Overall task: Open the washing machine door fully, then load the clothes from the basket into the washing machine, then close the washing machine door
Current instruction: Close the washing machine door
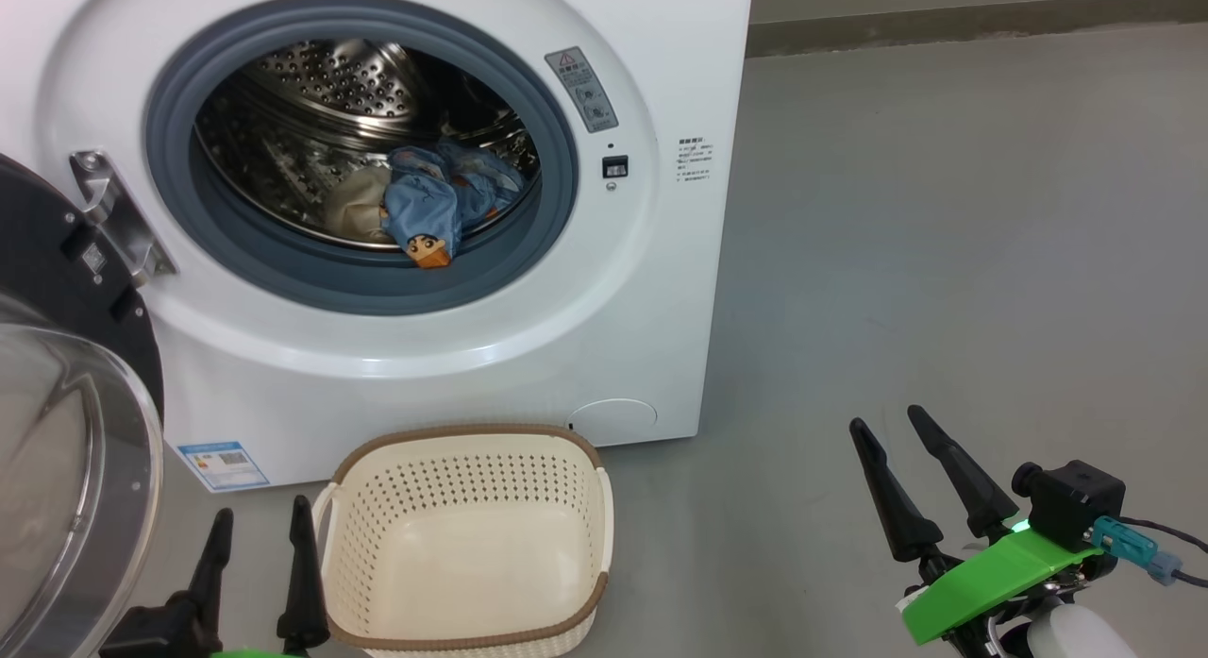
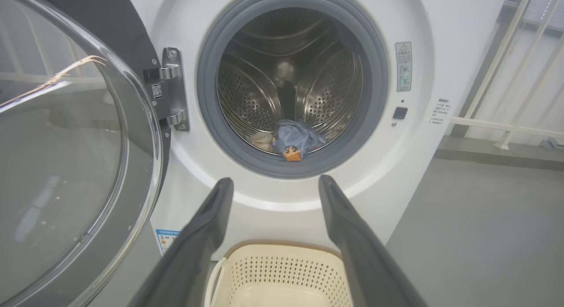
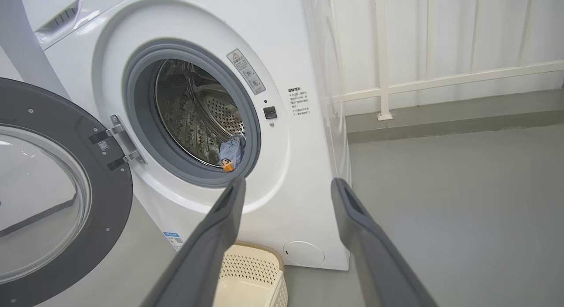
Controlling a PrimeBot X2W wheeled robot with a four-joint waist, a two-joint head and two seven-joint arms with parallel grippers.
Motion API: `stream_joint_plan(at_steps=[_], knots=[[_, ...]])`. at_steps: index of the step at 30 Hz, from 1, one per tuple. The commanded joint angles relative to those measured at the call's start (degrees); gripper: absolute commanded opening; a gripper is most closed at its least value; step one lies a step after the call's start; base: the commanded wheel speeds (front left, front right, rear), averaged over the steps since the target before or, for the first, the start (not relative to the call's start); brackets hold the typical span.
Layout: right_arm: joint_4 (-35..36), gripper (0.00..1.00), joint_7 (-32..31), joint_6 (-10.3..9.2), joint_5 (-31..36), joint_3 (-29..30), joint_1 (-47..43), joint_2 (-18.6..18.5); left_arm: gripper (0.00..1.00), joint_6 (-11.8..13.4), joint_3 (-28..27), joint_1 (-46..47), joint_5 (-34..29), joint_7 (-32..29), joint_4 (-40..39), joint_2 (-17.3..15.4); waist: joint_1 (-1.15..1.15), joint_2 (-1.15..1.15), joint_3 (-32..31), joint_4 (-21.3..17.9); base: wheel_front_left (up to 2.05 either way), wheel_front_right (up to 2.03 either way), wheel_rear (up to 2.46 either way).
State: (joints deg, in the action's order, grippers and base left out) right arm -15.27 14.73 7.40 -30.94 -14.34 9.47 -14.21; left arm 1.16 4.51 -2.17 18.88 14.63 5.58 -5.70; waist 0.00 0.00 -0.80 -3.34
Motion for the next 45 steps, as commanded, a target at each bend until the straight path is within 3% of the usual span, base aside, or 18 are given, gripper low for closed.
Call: stream_joint_plan(at_steps=[1,31,38,45], knots=[[1.3,1.0,0.3,0.09,-0.2,-1.1,0.7,-0.4,1.0,-0.4,-2.3,1.3,-0.6,0.4,-1.5,-0.5,0.0,0.0,0.0,0.0,-0.3,0.3,0.0],[1.2,1.0,0.3,0.09,-0.2,-1.3,0.5,-0.7,1.0,-1.0,-2.8,1.7,-1.6,0.4,-0.7,0.2,0.0,0.0,0.0,1.6,-0.01,0.01,0.0],[1.1,1.0,0.3,0.09,-0.3,-1.4,0.2,-0.7,1.0,-0.3,-3.0,1.7,-2.3,0.4,0.1,0.1,0.0,0.0,-0.2,4.7,0.0,0.0,0.0],[1.0,1.0,0.3,0.09,-0.6,-1.6,-0.1,-0.3,1.0,0.9,-3.3,1.5,-3.0,0.4,0.6,-0.1,0.0,0.0,-0.7,10.3,0.0,0.0,0.0]])
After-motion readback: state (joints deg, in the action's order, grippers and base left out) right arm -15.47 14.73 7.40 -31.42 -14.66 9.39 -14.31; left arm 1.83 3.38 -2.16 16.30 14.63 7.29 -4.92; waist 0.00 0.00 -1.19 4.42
